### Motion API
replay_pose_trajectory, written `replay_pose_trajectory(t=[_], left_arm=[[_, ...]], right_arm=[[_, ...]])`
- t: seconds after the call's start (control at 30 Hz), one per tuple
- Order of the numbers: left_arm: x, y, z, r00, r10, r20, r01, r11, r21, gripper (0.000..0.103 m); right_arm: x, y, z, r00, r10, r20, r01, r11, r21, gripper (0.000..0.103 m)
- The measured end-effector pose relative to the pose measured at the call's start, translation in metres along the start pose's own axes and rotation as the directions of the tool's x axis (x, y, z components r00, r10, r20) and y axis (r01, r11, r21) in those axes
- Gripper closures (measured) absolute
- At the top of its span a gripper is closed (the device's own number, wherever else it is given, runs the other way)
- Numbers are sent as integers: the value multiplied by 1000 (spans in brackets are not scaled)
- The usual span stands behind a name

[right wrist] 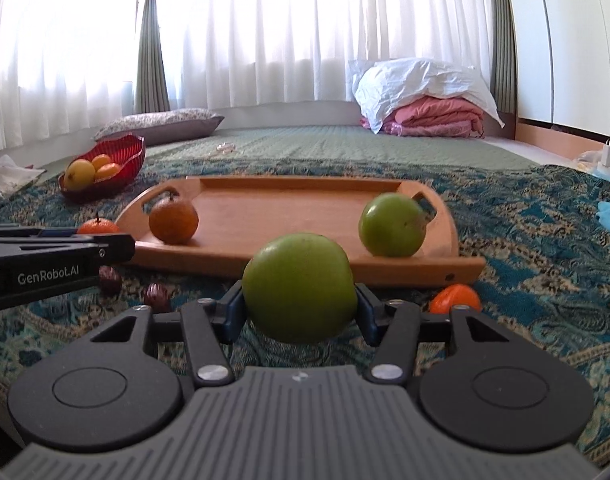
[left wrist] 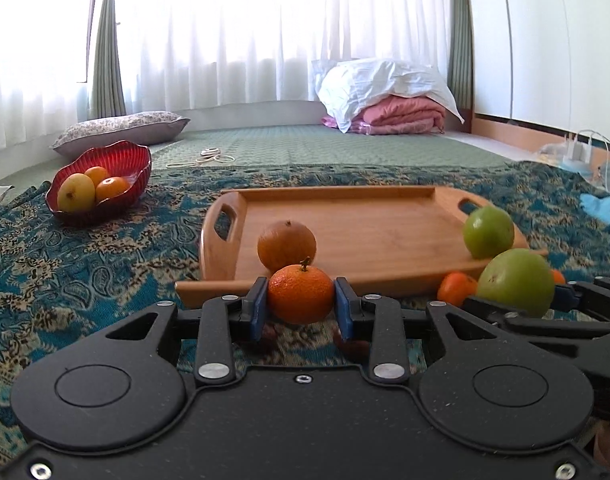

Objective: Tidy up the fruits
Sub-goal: 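Close left tool on the tangerine while right tool grasps the green fruit, then carry the tangerine in left tool and green fruit in right tool over the tray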

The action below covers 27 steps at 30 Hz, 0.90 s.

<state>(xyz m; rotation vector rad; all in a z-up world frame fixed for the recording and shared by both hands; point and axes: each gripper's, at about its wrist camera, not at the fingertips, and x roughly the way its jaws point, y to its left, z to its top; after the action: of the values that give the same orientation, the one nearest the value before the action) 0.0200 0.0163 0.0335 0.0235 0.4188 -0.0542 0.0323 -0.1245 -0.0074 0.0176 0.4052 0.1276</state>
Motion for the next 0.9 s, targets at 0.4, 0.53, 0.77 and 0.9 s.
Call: replay_pose_trajectory(t=[0.4, 0.53, 0.77, 0.9], left_arm=[[18, 10, 47, 1000, -20, 0, 20, 999, -28, 71], [29, 15, 62, 1000, -23, -7, 23, 999, -40, 71], [54, 26, 81, 999, -26, -36, 23, 997, -72, 71], [71, 29, 90, 998, -33, -57, 29, 997, -76, 71]], right_arm=[[14, -31, 55, 999, -14, 47, 8, 993, 115, 45], [24, -38, 70, 999, -22, 46, 17, 994, 111, 45], [44, -51, 89, 998, -47, 31, 44, 993, 108, 45], [58, -57, 96, 998, -63, 10, 62, 994, 92, 45]])
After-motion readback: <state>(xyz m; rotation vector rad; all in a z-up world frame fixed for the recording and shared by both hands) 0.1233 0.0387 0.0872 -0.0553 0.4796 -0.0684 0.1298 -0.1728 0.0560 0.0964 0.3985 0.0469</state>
